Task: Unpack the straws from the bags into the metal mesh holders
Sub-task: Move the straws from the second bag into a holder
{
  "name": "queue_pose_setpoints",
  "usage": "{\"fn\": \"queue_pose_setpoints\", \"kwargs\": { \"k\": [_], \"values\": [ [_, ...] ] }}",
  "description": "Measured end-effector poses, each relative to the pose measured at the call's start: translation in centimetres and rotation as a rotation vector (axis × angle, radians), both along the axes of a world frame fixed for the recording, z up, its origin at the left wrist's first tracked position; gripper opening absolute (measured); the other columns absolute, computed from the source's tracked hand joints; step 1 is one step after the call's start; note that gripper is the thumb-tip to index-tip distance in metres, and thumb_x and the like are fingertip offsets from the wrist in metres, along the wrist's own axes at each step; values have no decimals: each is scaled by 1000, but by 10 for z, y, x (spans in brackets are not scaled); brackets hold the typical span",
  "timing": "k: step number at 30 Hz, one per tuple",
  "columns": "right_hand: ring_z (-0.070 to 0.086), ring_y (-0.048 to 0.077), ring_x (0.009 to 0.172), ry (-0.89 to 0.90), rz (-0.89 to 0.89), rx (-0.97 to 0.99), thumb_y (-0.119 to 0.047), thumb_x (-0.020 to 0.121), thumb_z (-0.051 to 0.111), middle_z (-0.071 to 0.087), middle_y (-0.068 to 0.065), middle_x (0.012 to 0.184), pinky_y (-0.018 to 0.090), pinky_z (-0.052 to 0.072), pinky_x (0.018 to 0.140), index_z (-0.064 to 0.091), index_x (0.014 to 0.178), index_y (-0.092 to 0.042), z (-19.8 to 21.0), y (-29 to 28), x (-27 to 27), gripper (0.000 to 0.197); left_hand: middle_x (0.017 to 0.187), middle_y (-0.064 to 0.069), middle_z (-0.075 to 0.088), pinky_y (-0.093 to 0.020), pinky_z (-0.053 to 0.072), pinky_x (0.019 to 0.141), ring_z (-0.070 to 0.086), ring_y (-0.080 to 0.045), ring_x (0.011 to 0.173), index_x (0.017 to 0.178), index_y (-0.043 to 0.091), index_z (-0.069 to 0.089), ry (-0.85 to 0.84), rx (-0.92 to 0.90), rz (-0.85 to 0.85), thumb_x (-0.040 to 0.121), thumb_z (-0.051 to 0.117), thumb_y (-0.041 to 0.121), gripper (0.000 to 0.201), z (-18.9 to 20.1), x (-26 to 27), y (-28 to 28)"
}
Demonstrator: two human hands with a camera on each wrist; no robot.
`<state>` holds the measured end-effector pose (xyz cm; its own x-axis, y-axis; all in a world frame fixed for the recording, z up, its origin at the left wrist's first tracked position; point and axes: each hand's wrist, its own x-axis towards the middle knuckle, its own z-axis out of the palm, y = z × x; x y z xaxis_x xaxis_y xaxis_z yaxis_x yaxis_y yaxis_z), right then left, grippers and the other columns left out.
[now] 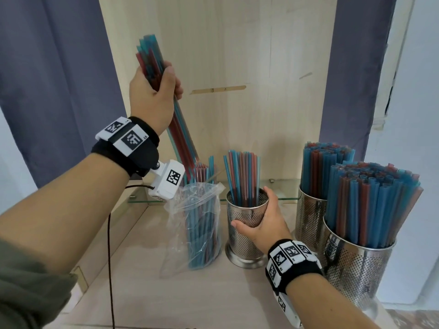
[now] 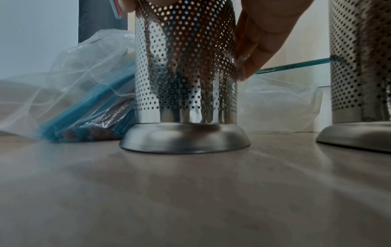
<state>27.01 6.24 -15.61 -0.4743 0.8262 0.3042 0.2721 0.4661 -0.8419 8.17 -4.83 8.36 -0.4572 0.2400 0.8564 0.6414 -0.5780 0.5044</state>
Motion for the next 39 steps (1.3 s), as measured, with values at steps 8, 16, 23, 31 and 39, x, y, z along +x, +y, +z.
{"fn": "queue_pose_setpoints", "kwargs": {
  "k": [8, 16, 23, 31, 39],
  "values": [
    [47, 17, 132, -2, -5, 7, -53, 58, 89, 44, -3, 149, 41, 43, 109, 12, 150, -36, 0, 1, -1, 122, 62, 3, 55, -35, 52, 62, 54, -16, 55, 87, 11, 51, -222, 138, -124, 97, 52, 15, 11, 11, 14, 0],
    [49, 17, 130, 9, -9, 3, -53, 57, 90, 46, -3, 147, 40, 43, 109, 13, 149, -38, -1, 0, -1, 121, 62, -3, 56, -29, 49, 58, 54, -18, 54, 83, 2, 52, -322, 24, -129, 100, 50, 19, 24, -30, 40, 39],
    [51, 14, 127, 35, -5, 12, -55, 54, 88, 48, -6, 142, 38, 44, 108, 16, 145, -42, -2, 0, -2, 117, 98, -8, 65, -29, 49, 80, 61, -14, 89, 84, 30, 58, -155, -434, 24, 90, 62, 43, 15, -104, 51, 73],
    [53, 9, 126, 58, 11, 37, -66, 47, 82, 49, -9, 140, 40, 48, 106, 18, 147, -39, -8, 4, -6, 121, 144, -2, 28, -44, 29, 114, 27, -23, 136, 105, 40, 45, 155, -724, 126, 76, 76, 47, 42, -143, 42, 82],
    [53, 8, 123, 52, 16, 38, -60, 52, 84, 48, -11, 139, 36, 47, 105, 16, 144, -43, -7, 5, -3, 116, 154, 1, 30, -22, 36, 103, 39, -7, 130, 152, 35, 11, 101, -687, -86, 78, 81, 29, 102, -148, 42, 93]
  ]
}}
